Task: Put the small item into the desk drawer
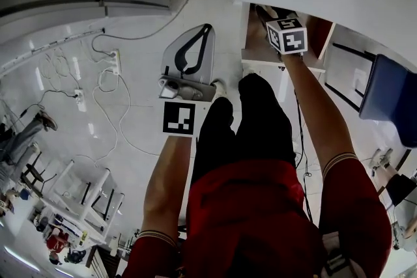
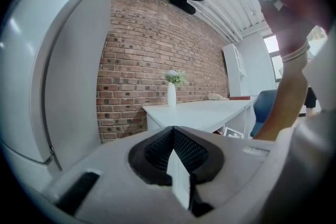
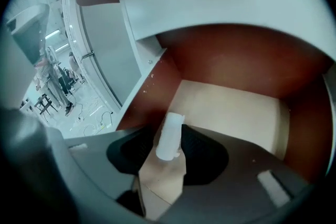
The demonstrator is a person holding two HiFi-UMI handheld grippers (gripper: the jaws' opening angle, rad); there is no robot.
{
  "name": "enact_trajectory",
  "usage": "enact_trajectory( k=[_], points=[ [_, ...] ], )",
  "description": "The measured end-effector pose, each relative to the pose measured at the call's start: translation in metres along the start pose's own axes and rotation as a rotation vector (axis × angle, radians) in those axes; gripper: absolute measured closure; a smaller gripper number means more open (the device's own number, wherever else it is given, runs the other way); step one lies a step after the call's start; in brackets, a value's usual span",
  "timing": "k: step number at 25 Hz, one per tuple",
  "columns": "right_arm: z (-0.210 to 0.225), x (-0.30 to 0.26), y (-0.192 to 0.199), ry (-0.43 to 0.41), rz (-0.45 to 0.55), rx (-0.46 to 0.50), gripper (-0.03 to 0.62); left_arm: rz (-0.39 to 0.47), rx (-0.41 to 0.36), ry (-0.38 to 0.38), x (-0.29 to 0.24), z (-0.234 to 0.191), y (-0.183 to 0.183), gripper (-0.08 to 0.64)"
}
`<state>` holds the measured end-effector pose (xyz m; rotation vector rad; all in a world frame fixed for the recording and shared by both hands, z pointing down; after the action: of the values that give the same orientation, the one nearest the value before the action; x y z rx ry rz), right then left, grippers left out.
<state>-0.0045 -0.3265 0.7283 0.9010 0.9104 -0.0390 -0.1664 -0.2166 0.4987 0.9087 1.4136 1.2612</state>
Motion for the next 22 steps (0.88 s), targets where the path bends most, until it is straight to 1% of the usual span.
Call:
enact_trajectory(
  k=[6, 10, 15, 19, 22],
  points=[
    [-0.025, 0.046, -0.018, 0.004, 0.055, 0.027, 0.431, 0.013, 0.001, 0.043, 0.013, 0.006, -0.008, 0.555],
    [-0.060, 0.086, -0.037, -0.034, 0.112, 0.067, 0.456, 0.041, 0.011, 0.066, 0.023, 0.011, -0.023, 0.555],
    [-0.113, 0.144, -0.064, -0.082, 0.221, 0.097, 0.500, 0.079, 0.024, 0.102, 0.039, 0.025, -0.050, 0.555],
    [-0.147, 0.191, -0.084, -0.098, 0.309, 0.110, 0.527, 0.083, 0.029, 0.134, 0.057, 0.038, -0.068, 0.555],
    [-0.169, 0.225, -0.096, -0.108, 0.361, 0.128, 0.554, 0.092, 0.047, 0.137, 0.070, 0.042, -0.083, 0.555]
  ],
)
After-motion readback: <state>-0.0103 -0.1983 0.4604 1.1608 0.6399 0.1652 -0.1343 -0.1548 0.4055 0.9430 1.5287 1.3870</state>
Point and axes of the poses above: the fingertips, and each gripper's own axes: x backward along the fingers, z to its right, y out of its underside, the point moved 4 cm from there along x, backward along the fingers, and after that the axes turned 9 degrees about -y, right-handed, at the moved point
